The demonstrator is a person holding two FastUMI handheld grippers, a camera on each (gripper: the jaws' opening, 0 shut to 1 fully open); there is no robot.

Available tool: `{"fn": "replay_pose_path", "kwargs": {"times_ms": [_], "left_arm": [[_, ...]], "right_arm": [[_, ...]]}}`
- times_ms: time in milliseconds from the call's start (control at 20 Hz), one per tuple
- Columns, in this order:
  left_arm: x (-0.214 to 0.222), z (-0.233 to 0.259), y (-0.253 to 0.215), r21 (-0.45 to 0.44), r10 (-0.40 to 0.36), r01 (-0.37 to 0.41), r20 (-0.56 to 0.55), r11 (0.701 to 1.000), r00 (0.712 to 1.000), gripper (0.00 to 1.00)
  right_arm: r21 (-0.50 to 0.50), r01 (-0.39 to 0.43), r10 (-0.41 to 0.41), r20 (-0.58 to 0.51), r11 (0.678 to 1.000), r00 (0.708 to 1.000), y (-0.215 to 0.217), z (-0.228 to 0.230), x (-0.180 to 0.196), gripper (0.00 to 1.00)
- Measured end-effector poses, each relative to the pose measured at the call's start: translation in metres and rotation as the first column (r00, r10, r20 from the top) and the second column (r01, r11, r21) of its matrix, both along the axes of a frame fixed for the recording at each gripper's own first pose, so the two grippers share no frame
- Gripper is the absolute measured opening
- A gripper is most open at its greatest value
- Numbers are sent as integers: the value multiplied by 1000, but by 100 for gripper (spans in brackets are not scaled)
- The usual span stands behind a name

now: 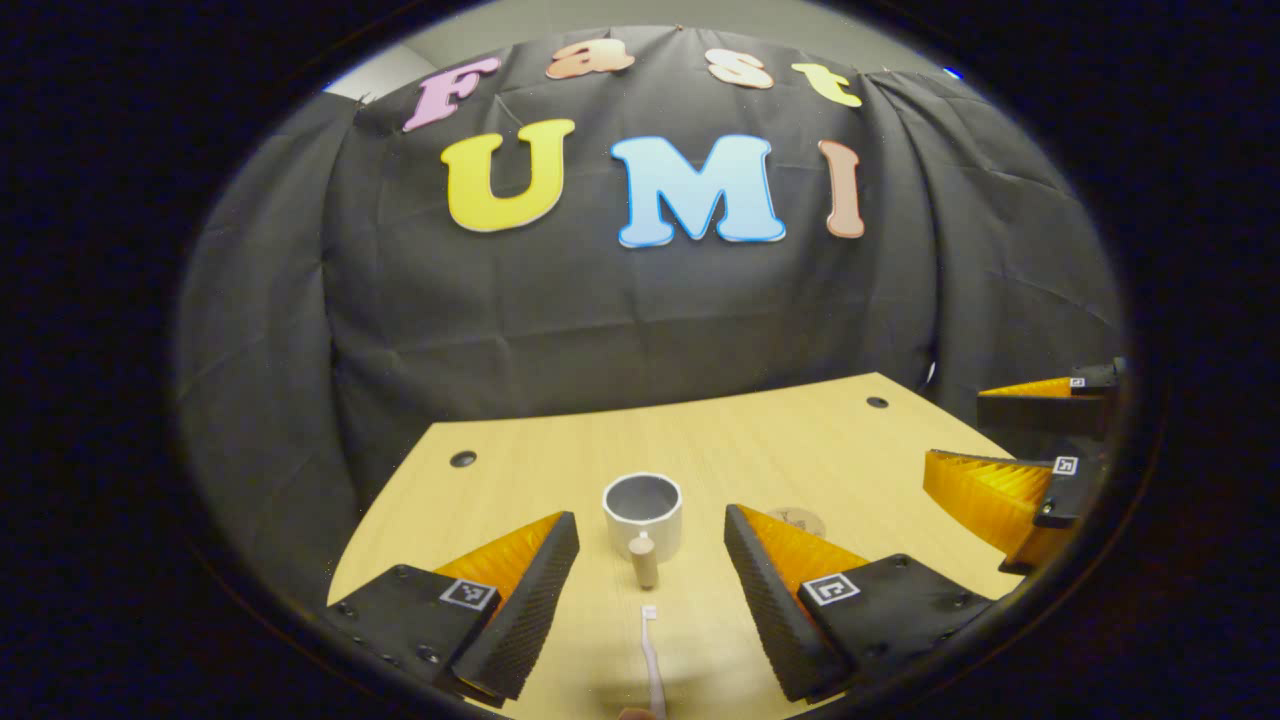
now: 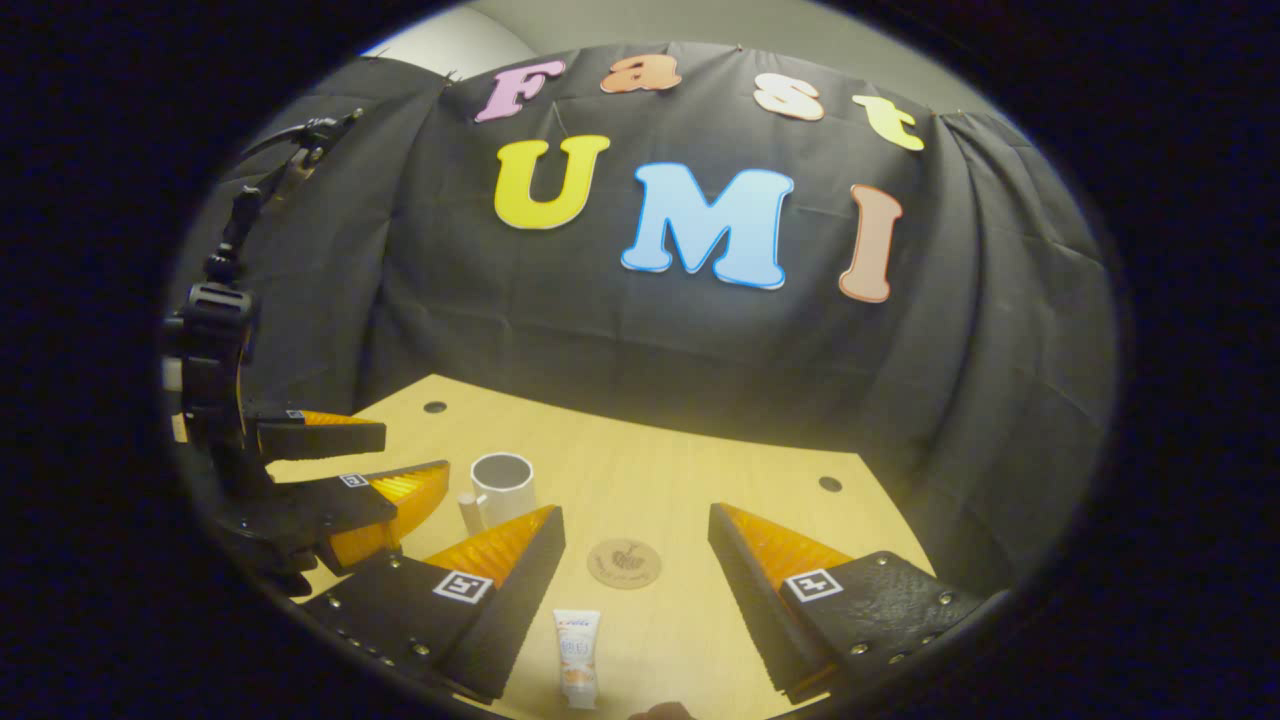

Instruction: Put the toothbrush and toothpaste on the desktop into the cup, then pick up the cup and place it on the coaster on the desktop.

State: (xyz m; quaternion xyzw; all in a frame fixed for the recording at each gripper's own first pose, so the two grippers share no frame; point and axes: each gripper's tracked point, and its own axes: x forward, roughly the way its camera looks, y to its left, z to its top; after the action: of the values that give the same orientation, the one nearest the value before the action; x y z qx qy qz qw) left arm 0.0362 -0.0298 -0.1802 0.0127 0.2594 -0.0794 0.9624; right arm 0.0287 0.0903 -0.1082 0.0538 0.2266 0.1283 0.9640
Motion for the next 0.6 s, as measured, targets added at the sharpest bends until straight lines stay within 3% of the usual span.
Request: {"fn": "replay_pose_path", "kwargs": {"times_ms": [300, 600], "left_arm": [[-1, -65, 20, 7, 33, -32, -205, 999, 978, 95], [-26, -119, 25, 4, 27, -28, -415, 1000, 910, 95]], "right_arm": [[-11, -83, 79, -182, 997, 980, 26, -52, -1, 91], [15, -144, 139, -376, 989, 916, 47, -99, -15, 91]]}}
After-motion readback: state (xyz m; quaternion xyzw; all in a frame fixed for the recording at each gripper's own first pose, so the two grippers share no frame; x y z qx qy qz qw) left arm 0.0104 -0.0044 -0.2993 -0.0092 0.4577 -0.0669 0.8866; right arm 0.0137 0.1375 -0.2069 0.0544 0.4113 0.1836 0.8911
